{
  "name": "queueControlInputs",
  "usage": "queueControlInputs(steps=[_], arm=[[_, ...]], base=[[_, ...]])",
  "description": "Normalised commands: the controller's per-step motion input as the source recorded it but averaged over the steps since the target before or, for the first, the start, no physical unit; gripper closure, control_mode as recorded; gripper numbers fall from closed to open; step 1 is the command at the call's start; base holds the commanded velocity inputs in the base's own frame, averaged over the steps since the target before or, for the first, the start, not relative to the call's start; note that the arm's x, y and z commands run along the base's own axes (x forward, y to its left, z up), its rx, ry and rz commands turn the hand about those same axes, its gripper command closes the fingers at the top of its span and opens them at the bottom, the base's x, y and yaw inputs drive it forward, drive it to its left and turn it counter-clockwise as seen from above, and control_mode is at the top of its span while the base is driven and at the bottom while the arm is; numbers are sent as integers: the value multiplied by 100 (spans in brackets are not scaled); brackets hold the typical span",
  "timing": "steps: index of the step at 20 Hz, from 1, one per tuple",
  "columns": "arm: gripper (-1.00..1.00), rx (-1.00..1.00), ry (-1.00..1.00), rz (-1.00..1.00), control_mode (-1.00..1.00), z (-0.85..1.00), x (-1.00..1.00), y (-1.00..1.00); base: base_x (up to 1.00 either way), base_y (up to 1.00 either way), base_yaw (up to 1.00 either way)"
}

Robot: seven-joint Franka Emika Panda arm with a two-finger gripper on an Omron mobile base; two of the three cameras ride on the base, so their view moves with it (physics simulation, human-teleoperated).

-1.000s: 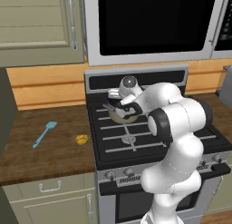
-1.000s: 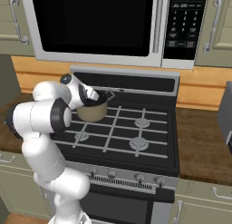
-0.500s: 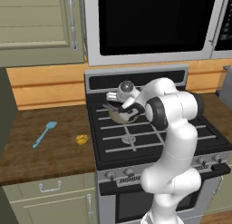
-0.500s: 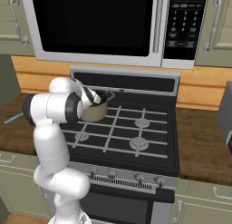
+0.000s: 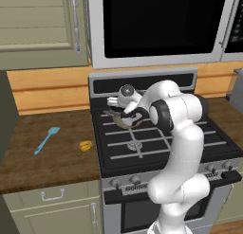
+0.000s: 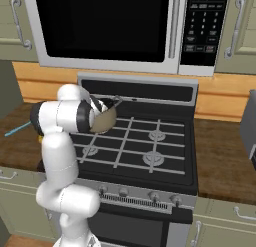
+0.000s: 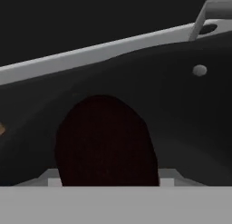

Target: Put the squash and avocado in the pot. Retrieve the spatula and lightly stir the vegetables in the pot.

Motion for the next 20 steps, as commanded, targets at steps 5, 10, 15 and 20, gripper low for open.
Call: queueControlInputs(steps=[5,10,15,20], arm=[[-100,0,9,-1,-100,22,-39,-43],[-100,0,7,-2,-100,18,-14,-45],[-100,0,-12,0,-100,41,-11,-4],[-100,-1,-27,0,-100,25,-57,45]], base=[[0,0,0],[0,0,0],[0,0,0],[0,0,0]])
